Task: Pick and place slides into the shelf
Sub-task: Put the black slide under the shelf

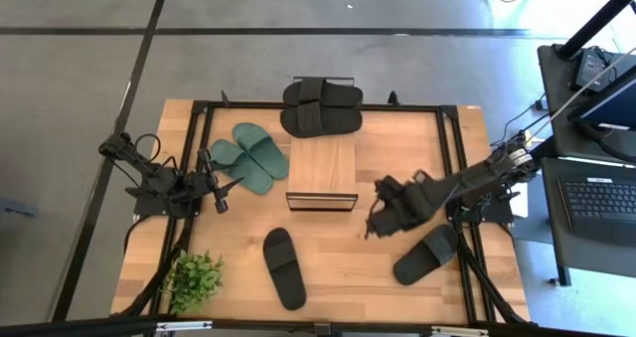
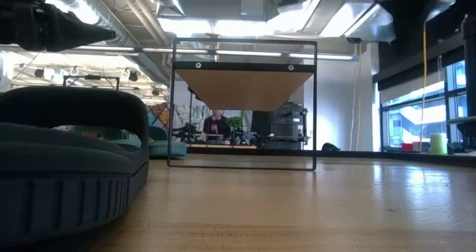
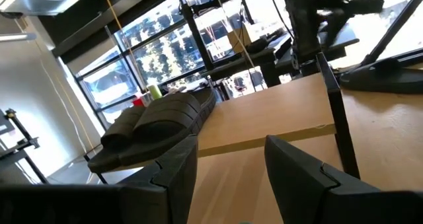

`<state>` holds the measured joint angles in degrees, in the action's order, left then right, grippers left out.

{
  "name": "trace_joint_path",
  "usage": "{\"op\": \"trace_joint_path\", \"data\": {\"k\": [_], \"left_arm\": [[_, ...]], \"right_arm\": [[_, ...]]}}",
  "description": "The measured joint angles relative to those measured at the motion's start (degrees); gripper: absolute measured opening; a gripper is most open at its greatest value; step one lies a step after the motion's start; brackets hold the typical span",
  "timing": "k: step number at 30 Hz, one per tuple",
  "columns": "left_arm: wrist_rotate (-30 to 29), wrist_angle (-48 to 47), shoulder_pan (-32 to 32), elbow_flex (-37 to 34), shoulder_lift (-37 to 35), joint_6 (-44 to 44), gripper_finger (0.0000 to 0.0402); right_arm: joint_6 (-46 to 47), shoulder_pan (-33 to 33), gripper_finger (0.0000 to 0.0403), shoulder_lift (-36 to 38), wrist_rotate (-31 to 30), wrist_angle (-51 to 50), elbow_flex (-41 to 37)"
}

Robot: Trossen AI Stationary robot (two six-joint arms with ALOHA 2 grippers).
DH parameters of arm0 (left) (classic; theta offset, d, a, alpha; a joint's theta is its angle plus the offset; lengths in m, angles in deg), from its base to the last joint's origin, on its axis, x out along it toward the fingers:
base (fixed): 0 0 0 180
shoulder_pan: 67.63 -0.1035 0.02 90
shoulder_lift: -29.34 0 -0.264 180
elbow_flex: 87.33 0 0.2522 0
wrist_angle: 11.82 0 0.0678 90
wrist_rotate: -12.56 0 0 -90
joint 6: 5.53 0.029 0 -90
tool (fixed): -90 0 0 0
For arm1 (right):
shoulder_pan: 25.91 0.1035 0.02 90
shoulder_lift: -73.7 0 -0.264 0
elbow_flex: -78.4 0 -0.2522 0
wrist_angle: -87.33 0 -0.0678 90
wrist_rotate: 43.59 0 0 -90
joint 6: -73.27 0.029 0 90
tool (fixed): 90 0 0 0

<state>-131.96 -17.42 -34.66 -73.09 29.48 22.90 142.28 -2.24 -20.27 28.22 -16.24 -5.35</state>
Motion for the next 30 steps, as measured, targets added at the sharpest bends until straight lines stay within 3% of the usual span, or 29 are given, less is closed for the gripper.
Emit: {"op": "trace_joint_path", "data": {"k": [11,19,30], "left_arm": [[0.0,0.0,0.0,0.0,0.0,0.0,0.0168],[0.0,0.0,0.0,0.0,0.0,0.1,0.0168],[0.0,0.0,0.0,0.0,0.0,0.0,0.0168]], "right_arm": [[22.7,12.2,0.0159,0.0,17.3,4.8,-14.8],[30.5,17.7,0.0159,0.0,18.5,17.4,-18.8],[33.2,20.7,0.0159,0.0,20.0,18.6,-23.7]]}}
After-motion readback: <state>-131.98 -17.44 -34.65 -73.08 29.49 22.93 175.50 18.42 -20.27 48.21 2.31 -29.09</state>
